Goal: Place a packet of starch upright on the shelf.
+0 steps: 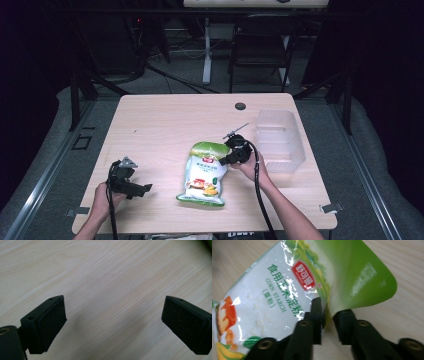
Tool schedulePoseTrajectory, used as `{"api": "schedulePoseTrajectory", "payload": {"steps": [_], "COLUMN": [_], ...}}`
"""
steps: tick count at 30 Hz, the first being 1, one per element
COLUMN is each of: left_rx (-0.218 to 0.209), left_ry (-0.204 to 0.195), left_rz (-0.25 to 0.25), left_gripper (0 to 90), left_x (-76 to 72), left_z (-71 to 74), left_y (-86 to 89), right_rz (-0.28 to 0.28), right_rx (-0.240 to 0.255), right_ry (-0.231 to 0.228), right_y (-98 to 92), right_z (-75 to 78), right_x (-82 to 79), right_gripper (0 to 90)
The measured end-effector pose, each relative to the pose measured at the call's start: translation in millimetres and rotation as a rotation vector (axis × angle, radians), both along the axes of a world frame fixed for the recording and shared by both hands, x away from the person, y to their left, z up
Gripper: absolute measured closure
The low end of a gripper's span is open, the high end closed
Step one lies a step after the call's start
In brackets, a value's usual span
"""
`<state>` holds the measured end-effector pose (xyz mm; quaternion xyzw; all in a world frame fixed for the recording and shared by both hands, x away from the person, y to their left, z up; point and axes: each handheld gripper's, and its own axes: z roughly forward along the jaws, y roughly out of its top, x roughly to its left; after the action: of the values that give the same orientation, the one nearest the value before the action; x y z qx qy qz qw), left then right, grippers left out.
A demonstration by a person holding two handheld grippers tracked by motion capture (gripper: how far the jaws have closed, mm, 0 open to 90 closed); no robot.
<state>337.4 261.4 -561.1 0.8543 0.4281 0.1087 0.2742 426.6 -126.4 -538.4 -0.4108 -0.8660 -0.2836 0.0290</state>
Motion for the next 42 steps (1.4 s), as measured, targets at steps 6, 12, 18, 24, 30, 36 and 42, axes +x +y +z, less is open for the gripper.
{"api": "schedulePoseTrajectory", "payload": {"steps": [6,12,18,24,30,36,42], "left_rx": [0.002,0.002,0.002,-0.003,0.000,0.003,0.003], "left_ry": [0.000,0.000,0.000,0.001,-0.002,-0.001,-0.002], "left_rz": [0.006,0.004,0.004,0.004,0.003,0.004,0.004], "left_gripper": [5.4,5.4,5.5,5.5,5.5,5.5,5.6], "left_x": [0.3,0.2,0.1,-0.1,-0.1,0.0,-0.2], "left_z": [-0.4,-0.3,-0.3,-0.3,-0.2,-0.2,0.0], "left_y": [1.3,1.1,1.2,1.6,1.2,1.2,0.9], "right_rz": [-0.035,0.018,0.084,0.130,0.159,0.147,0.177], "right_rx": [-0.006,-0.019,-0.013,-0.020,-0.068,-0.035,-0.018], "right_ry": [0.003,-0.003,-0.015,0.001,0.018,0.032,0.032], "right_y": [-7.2,-6.5,4.5,16.2,18.3,15.5,12.4], "right_z": [-0.1,9.6,15.7,5.5,-3.7,-7.2,-4.2], "right_x": [16.0,31.7,45.6,49.0,47.0,41.8,33.9], "right_gripper": [31.3,15.9,10.5,10.0,27.4,42.6,63.2]}}
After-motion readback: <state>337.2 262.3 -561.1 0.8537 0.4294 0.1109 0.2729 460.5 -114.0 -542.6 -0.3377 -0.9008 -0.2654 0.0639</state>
